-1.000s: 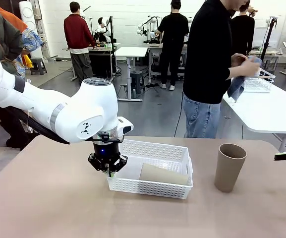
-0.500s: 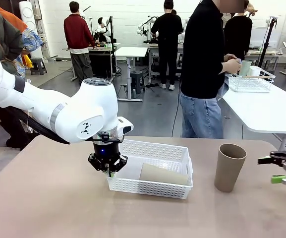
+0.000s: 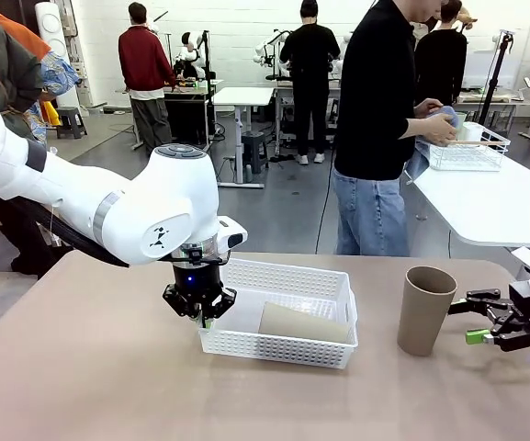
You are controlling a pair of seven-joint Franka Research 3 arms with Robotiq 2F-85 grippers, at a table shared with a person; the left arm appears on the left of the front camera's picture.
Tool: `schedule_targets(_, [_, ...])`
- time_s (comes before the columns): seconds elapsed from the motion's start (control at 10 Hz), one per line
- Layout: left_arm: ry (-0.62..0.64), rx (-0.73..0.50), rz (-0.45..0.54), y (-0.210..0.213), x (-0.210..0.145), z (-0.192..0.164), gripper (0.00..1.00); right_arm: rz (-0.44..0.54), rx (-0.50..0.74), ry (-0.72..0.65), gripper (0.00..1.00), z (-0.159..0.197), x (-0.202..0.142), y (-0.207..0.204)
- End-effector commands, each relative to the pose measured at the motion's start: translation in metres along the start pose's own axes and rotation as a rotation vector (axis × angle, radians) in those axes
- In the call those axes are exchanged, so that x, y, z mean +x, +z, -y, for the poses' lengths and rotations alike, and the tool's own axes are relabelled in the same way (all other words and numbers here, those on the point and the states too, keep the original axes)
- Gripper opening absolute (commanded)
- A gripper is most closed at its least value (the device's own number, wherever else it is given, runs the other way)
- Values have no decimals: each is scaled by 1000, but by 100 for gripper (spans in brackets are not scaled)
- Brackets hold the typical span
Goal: Clean and organize the cups into the basket.
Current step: Pick up the Reusable plastic cup from the right side of the table and stack it inside the Organizing basket in the center of the table.
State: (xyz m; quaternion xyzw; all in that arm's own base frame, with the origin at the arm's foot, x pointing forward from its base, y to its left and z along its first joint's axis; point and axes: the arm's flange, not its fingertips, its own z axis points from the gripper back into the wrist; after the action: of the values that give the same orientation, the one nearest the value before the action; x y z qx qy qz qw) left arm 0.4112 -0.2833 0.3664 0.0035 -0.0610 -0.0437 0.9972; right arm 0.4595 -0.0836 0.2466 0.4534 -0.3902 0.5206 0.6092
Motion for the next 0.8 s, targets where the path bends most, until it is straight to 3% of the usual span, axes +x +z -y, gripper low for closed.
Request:
schedule_targets(0.0, [-6,-6,15,2,0,1,0,11,-32,-23,100,12,2,-7])
schedule_targets(0.7, [-6,-6,15,2,0,1,0,2,16,-36,100,33,4,-47])
